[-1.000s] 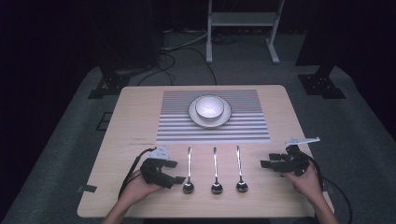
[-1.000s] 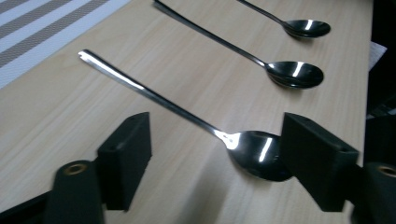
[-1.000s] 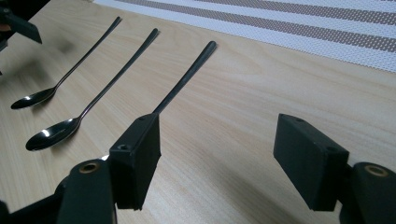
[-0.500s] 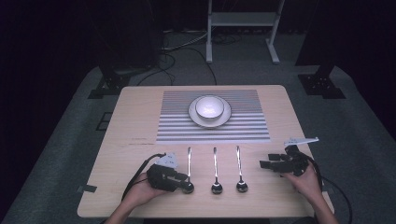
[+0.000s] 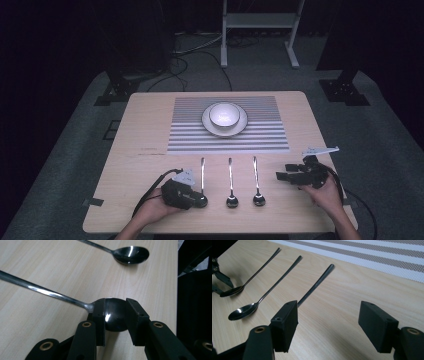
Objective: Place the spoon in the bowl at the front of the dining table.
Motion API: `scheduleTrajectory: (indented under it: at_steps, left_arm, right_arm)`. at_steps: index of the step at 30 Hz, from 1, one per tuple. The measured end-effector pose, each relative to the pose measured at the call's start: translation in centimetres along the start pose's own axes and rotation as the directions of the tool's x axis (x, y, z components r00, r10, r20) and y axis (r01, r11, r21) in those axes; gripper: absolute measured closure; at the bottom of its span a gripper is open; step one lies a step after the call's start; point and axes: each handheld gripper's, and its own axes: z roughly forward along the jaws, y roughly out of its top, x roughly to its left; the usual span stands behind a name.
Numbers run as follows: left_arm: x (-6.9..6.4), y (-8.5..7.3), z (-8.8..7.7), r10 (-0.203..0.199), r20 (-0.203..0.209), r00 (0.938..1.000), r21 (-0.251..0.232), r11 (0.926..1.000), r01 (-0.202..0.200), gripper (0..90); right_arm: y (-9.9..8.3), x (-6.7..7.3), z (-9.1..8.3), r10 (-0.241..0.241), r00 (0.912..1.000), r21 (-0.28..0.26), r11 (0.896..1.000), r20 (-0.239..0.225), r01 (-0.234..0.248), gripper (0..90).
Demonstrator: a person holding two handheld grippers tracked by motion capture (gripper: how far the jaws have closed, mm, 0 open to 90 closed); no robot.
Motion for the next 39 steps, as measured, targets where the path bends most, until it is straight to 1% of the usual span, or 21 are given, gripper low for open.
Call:
scheduleTrajectory:
  at_steps: [2,3,5,7,10,13,18,22,25,27,28,30,33,38,39]
  left_arm:
    - [-0.1,0.0,0.3,0.006,-0.004,1.0,0.012,0.9999,-0.006,70.0]
    - [-0.1,0.0,0.4,0.016,-0.009,0.9998,0.021,0.9997,-0.016,69.9]
    - [-0.2,0.0,0.4,0.022,-0.019,0.9996,0.022,0.9995,-0.022,69.8]
    - [-0.4,0.1,0.5,0.039,-0.028,0.9989,0.027,0.9989,-0.038,69.9]
    - [-0.6,0.1,0.5,0.055,-0.045,0.9974,0.027,0.9982,-0.054,70.0]
    - [-0.8,0.2,0.6,0.079,-0.06,0.9951,0.034,0.9965,-0.077,70.0]
    - [-0.9,0.2,0.6,0.106,-0.072,0.9918,0.038,0.9939,-0.103,70.0]
    - [-1.0,0.3,0.7,0.13,-0.085,0.9879,0.041,0.9911,-0.127,70.0]
    - [-1.1,0.4,0.7,0.156,-0.1,0.9827,0.055,0.987,-0.151,70.0]
    - [-1.1,0.4,0.7,0.157,-0.103,0.9822,0.05,0.987,-0.153,70.0]
    - [-1.1,0.4,0.8,0.161,-0.106,0.9812,0.046,0.9866,-0.157,69.9]
    - [-1.2,0.5,0.8,0.168,-0.108,0.9799,0.053,0.9852,-0.163,70.0]
    - [-1.3,0.5,0.8,0.187,-0.119,0.9752,0.06,0.9817,-0.181,70.0]
    - [-1.3,0.5,0.9,0.196,-0.12,0.9732,0.055,0.9801,-0.191,70.0]
    - [-1.3,0.5,0.9,0.198,-0.123,0.9724,0.055,0.9797,-0.193,69.9]
  right_arm:
    - [0.3,0.3,0.0,-0.01,0.9999,-0.001,1.0,-0.003,0.01,30.7]
    - [0.4,0.5,0.1,-0.019,0.9998,0.001,1.0,-0.006,0.019,30.7]
    - [1.0,1.2,0.2,-0.035,0.9993,0.008,0.999,-0.013,0.035,30.6]
    - [1.7,2.0,0.4,-0.051,0.9982,0.015,0.999,-0.031,0.052,30.5]
    - [3.3,3.5,1.0,-0.083,0.9943,0.019,0.996,-0.067,0.084,30.1]
    - [4.9,5.1,2.2,-0.11,0.9881,0.03,0.993,-0.107,0.114,29.7]
    - [7.3,6.9,4.6,-0.138,0.9779,0.086,0.984,-0.157,0.153,29.2]
    - [8.9,7.8,6.2,-0.149,0.9721,0.119,0.978,-0.181,0.172,29.2]
    - [10.0,8.6,7.3,-0.153,0.9671,0.14,0.973,-0.203,0.183,29.2]
    - [10.6,9.2,8.1,-0.157,0.9636,0.153,0.969,-0.216,0.192,29.2]
    - [10.9,9.4,8.5,-0.162,0.9621,0.159,0.967,-0.219,0.199,29.1]
    - [11.4,9.9,9.4,-0.172,0.9595,0.174,0.962,-0.223,0.212,28.8]
    - [12.0,10.4,10.4,-0.183,0.9567,0.192,0.955,-0.227,0.228,28.8]
    - [12.8,10.9,11.7,-0.202,0.953,0.213,0.945,-0.226,0.25,28.8]
    - [12.9,11.1,11.9,-0.198,0.9532,0.218,0.944,-0.228,0.249,28.8]
